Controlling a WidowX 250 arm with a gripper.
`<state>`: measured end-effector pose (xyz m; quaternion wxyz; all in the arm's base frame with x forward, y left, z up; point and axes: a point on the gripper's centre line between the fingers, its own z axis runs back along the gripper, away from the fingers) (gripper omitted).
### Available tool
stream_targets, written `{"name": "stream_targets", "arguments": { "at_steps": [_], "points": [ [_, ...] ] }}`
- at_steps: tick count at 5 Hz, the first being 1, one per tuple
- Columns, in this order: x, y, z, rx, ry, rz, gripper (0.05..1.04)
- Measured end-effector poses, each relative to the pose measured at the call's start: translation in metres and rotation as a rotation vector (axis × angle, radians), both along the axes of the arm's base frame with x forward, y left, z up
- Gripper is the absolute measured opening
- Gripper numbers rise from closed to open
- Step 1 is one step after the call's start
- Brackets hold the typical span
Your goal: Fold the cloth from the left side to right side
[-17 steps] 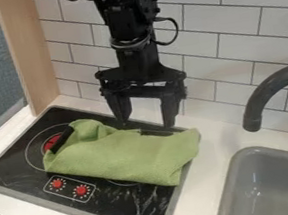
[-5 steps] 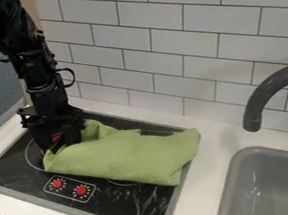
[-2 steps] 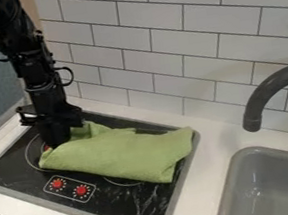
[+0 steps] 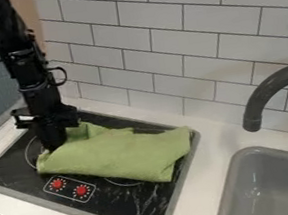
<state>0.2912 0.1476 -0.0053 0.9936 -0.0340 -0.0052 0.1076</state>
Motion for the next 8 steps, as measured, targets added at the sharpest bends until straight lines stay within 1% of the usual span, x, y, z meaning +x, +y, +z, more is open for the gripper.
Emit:
{"name": "stream_targets", "arguments": {
  "at_steps": [1, 2, 3, 4, 5, 6, 7, 8],
  "points": [
    [0.001, -0.005, 0.018, -0.029, -0.007, 0.019, 0.058],
    [0.01, -0.019, 0.057, -0.056, -0.095, 0.016, 0.059],
    [0.007, -0.04, 0.087, -0.091, -0.128, 0.015, 0.058],
    [0.008, -0.066, 0.1, -0.132, -0.159, -0.034, 0.059],
    [0.01, -0.108, 0.098, -0.161, -0.14, -0.131, 0.059],
    [0.014, -0.143, 0.094, -0.147, -0.145, -0.213, 0.059],
    [0.018, -0.165, 0.088, -0.129, -0.147, -0.261, 0.059],
    [0.02, -0.182, 0.064, -0.117, -0.098, -0.289, 0.059]
  ]
}}
